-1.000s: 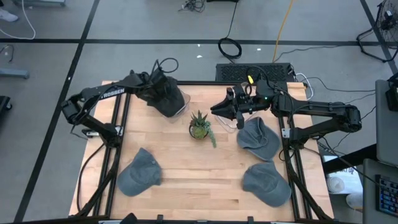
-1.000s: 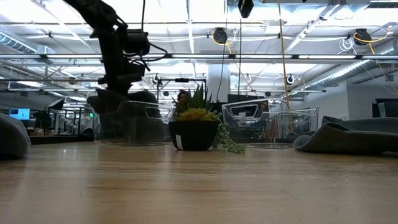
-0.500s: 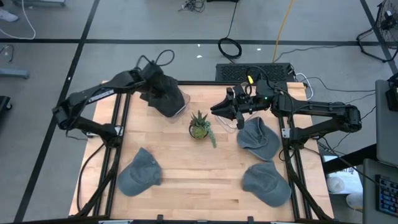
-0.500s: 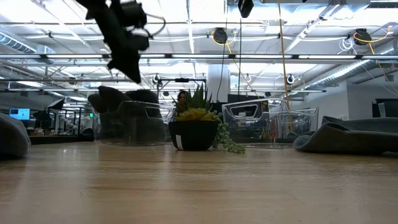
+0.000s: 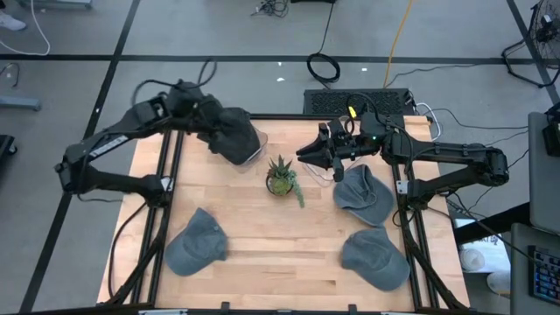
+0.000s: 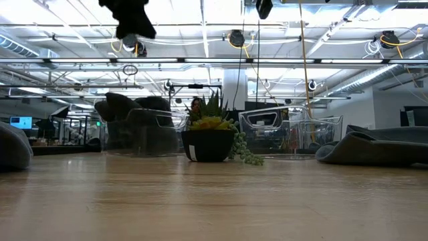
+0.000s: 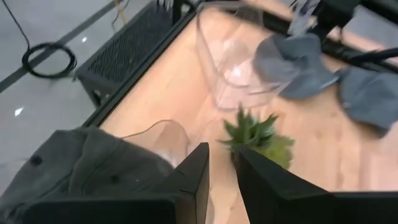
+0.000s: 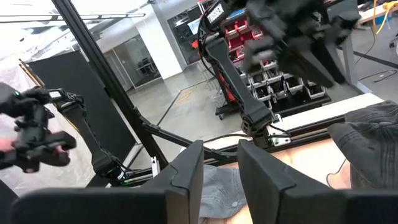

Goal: Pick & Place hat
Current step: Put the bottom left blue cap into the right transparent bin

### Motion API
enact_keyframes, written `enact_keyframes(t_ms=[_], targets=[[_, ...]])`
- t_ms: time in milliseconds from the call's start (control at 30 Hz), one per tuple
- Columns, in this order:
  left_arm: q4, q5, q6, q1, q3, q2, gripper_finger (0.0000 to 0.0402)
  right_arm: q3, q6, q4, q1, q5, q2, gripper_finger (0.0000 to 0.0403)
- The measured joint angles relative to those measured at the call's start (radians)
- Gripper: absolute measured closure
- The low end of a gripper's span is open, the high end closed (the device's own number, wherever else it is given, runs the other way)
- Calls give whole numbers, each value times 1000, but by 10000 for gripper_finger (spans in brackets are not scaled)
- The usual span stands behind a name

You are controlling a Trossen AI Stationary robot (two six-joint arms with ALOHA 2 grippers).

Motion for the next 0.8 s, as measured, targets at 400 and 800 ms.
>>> enact_keyframes(t_ms=[400,800], targets=[[-21,160,-137,-145,104,-51,315,0,8,0,2,-1,0,282],[114,343,-363,-306,106,-51,281,0,45,10,2,-31,0,265]])
